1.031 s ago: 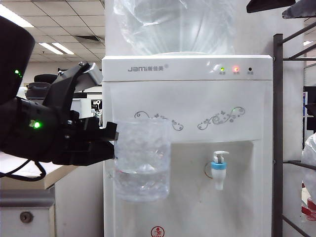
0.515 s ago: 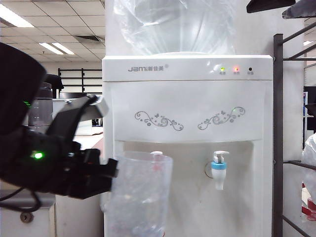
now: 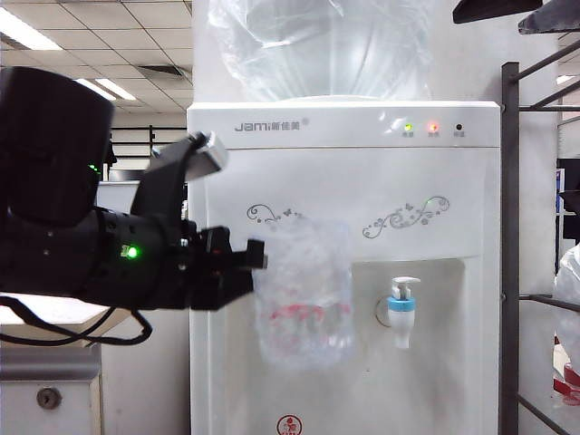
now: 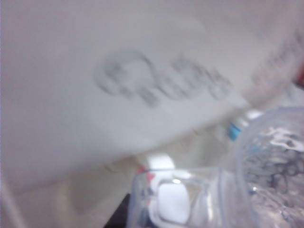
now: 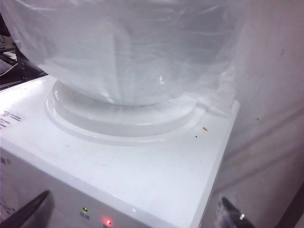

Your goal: Pick up the plastic mug from the left desk, go to the hot water outlet of the water dispenser, press the vertical switch to get some water, then put the mug back on the desk.

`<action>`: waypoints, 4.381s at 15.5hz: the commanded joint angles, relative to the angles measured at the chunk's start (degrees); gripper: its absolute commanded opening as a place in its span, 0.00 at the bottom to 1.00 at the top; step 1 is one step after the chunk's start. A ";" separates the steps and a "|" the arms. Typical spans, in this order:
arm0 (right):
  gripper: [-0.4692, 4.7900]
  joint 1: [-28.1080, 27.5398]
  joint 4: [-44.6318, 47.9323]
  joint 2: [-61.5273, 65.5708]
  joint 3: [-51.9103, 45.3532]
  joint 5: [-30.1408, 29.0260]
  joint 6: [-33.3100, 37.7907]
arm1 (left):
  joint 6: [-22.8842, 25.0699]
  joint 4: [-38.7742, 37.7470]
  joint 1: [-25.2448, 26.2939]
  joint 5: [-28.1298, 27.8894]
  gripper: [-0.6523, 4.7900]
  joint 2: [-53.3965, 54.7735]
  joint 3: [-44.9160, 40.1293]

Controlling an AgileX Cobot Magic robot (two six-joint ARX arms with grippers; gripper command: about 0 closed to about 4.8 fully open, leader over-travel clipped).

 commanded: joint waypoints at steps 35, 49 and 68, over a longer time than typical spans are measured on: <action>1.00 0.02 0.59 -0.11 0.33 0.04 -0.15 | -10.73 3.52 -1.75 -4.98 0.11 20.83 8.98; 1.00 0.02 0.61 -0.11 0.33 0.04 -0.15 | -10.49 -3.72 0.76 -11.82 0.11 20.81 9.31; 1.00 0.02 0.59 -0.11 0.33 0.04 -0.15 | -10.54 4.24 -0.44 -10.60 0.11 18.10 9.88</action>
